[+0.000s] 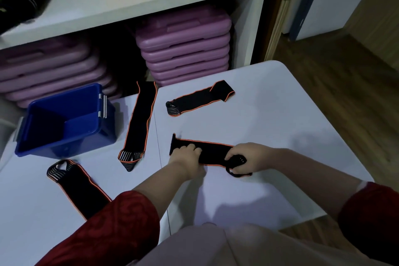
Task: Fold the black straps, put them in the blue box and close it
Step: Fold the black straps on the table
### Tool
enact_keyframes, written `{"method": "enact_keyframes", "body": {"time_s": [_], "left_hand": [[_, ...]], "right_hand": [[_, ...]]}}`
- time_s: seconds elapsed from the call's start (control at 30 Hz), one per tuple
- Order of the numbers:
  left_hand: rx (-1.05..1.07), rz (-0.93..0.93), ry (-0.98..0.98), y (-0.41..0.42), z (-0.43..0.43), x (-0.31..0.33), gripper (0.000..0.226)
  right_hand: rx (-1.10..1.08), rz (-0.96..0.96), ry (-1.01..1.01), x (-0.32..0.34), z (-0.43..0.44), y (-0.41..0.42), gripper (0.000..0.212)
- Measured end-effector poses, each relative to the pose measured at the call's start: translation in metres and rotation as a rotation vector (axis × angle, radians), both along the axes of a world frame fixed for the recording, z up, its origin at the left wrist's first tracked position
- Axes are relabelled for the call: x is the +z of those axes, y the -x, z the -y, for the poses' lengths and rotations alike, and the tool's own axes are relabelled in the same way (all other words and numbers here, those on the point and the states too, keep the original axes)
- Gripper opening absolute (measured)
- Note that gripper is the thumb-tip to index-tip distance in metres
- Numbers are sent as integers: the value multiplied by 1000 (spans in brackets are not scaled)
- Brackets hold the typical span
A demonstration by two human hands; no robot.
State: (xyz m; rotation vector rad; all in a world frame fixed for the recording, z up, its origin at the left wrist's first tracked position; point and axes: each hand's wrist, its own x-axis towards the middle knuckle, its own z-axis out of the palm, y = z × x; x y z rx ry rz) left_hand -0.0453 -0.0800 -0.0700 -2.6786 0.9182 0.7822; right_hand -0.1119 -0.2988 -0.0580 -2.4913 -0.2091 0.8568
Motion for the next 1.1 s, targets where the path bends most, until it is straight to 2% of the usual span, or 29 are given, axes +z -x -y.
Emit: {"method": "enact_keyframes", "body": {"time_s": [0.13, 0.23, 0.33, 0.6, 0.8, 0.9, 1.0, 1.1], "left_hand": [[3, -5, 29, 5, 3, 3, 48], [-91, 70, 67, 7, -11, -6, 56], [-54, 37, 65, 8, -32, -18, 61], [35, 3, 185, 8, -65, -34, 63], [120, -5, 188, 1, -80, -34, 64], [169, 1, 185, 0, -87, -31, 64], [213, 8, 177, -1, -89, -29, 63], [223, 19, 155, 1, -86, -24, 64]], "right_hand": [[-16, 29, 26, -12, -3, 4, 40], [-28, 48, 78, -22, -3, 3, 47], [-35, 62, 105, -26, -4, 4, 46], [-11, 133, 129, -33, 7, 0, 20], [-255, 239, 126, -18, 36, -5, 14], [-381, 231, 194, -14, 49, -4, 17], [-420, 253, 348, -12, 45, -5, 32], [-344, 390, 273, -7, 19, -7, 44]]}}
